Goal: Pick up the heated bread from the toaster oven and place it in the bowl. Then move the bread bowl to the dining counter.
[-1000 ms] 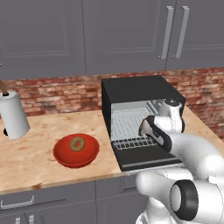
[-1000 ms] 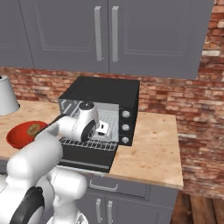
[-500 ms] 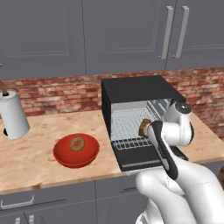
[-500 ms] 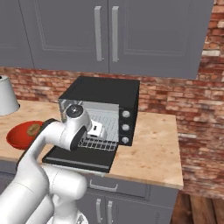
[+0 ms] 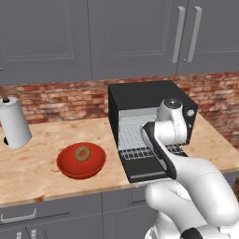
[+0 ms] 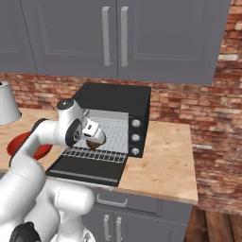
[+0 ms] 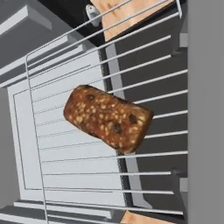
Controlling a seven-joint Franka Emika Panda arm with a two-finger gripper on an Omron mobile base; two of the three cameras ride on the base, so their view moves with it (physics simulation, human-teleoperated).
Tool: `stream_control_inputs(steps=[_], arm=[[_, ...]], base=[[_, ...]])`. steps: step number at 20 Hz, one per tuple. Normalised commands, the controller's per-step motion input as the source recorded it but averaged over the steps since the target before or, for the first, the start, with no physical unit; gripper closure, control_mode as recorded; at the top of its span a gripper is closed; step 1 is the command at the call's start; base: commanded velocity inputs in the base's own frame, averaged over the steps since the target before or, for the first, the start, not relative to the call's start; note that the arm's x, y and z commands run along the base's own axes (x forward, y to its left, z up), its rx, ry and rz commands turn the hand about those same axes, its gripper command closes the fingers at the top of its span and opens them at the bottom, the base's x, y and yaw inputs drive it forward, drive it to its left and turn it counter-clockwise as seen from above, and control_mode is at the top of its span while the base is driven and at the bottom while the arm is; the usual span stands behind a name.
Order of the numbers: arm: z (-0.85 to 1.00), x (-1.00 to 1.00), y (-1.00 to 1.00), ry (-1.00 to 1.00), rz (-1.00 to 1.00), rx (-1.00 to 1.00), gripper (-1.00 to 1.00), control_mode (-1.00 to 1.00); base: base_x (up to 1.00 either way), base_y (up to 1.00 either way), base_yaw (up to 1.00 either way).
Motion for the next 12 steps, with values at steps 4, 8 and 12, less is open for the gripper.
stream_control_inputs(steps=[4, 8, 12], arm=[[0.0, 0.25, 0.0, 0.03, 0.0, 0.0, -1.0, -1.0], [-0.24, 0.38, 0.0, 0.06, 0.0, 0.0, -1.0, -1.0], [-0.3, 0.3, 0.0, 0.04, 0.0, 0.0, -1.0, -1.0]], base=[[0.0, 0.0, 0.0], [0.0, 0.0, 0.0], [0.0, 0.0, 0.0]])
